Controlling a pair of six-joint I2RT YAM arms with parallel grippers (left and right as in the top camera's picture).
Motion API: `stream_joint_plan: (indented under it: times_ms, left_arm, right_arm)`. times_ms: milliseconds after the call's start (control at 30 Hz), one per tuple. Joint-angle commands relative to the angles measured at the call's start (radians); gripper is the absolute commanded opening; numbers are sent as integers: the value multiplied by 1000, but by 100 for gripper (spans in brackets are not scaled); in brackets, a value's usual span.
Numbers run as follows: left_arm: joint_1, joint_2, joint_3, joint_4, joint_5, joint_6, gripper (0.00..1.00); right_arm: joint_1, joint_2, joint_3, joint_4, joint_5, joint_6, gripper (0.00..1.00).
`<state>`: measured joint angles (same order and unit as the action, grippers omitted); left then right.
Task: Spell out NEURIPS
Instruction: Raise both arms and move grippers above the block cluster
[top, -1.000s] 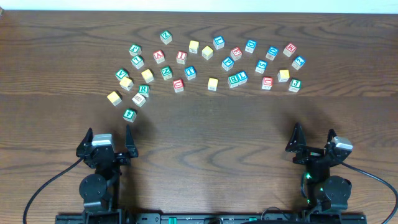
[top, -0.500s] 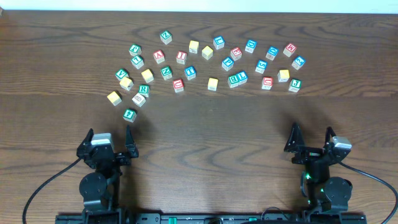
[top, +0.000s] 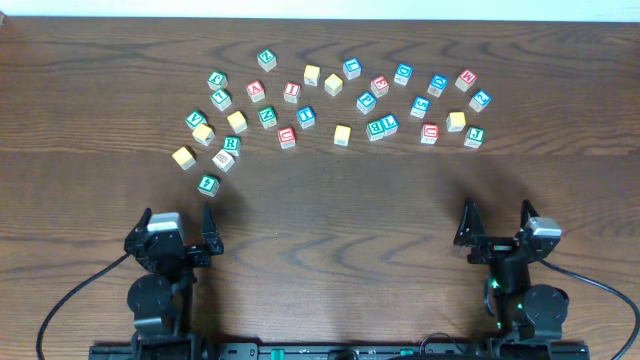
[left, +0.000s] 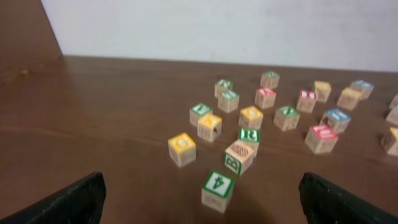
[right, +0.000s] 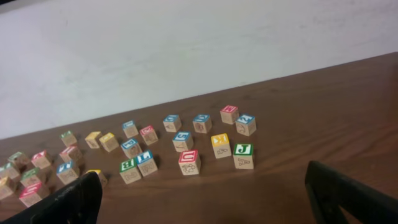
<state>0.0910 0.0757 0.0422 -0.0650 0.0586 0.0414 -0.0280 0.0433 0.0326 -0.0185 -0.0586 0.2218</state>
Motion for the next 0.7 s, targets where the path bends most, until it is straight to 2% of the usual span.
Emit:
stream_joint_plan:
  times_ms: [0, 367, 667]
  left_arm:
    - [4, 56, 60, -2, 14, -13, 97]
    - [4, 287, 174, 3, 13, -12, 98]
    - [4, 368, 238, 6, 13, -8, 98]
  right_arm:
    - [-13, 39, 42, 1, -12, -43, 99]
    - [-13, 216, 126, 4, -13, -48, 99]
    - [-13, 292, 172, 6, -32, -83, 99]
